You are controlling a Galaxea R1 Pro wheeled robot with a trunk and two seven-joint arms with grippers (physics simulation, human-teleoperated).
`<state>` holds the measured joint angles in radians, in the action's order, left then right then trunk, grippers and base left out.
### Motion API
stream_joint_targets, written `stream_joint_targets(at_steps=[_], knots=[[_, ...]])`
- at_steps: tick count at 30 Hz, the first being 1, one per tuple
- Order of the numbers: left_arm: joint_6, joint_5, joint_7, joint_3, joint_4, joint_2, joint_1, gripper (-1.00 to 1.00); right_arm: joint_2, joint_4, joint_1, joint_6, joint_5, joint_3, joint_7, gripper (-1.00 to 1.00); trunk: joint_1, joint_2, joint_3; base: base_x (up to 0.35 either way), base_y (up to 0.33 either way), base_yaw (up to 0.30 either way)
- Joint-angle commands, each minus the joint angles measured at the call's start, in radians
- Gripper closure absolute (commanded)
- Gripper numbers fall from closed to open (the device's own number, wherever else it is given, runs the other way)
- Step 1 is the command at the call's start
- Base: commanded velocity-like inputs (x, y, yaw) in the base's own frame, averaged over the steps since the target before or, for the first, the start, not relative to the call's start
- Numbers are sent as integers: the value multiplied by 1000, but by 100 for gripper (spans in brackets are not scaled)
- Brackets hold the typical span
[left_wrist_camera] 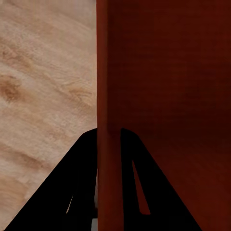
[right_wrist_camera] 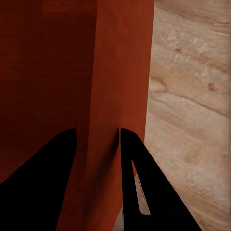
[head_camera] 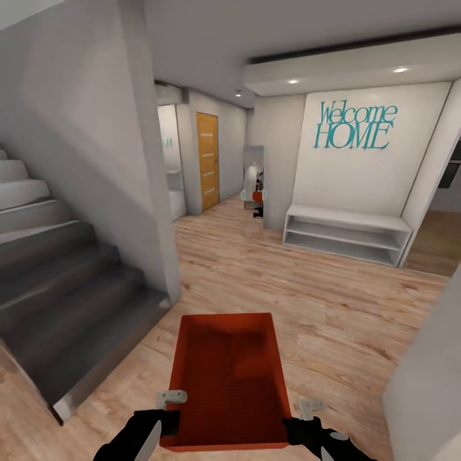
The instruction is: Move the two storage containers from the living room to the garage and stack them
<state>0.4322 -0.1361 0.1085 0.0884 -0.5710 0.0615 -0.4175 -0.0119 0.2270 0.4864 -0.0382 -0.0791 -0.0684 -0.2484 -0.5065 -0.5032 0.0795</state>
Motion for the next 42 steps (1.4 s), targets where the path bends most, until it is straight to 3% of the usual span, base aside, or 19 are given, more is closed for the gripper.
stream_joint_targets(at_steps=[1, 21, 42], knots=[[-44, 4, 23, -16, -4, 0, -1, 100, 15, -1, 0, -5, -11, -13, -14, 100, -1, -2, 2, 328, -92, 0], [-44, 4, 23, -15, -4, 0, -1, 100, 15, -1, 0, -5, -11, -13, -14, 100, -1, -2, 2, 328, -88, 0], [-44, 5, 23, -15, -3, 0, -1, 100, 15, -1, 0, -5, -10, -13, -14, 100, -1, -2, 2, 328, -3, 0]])
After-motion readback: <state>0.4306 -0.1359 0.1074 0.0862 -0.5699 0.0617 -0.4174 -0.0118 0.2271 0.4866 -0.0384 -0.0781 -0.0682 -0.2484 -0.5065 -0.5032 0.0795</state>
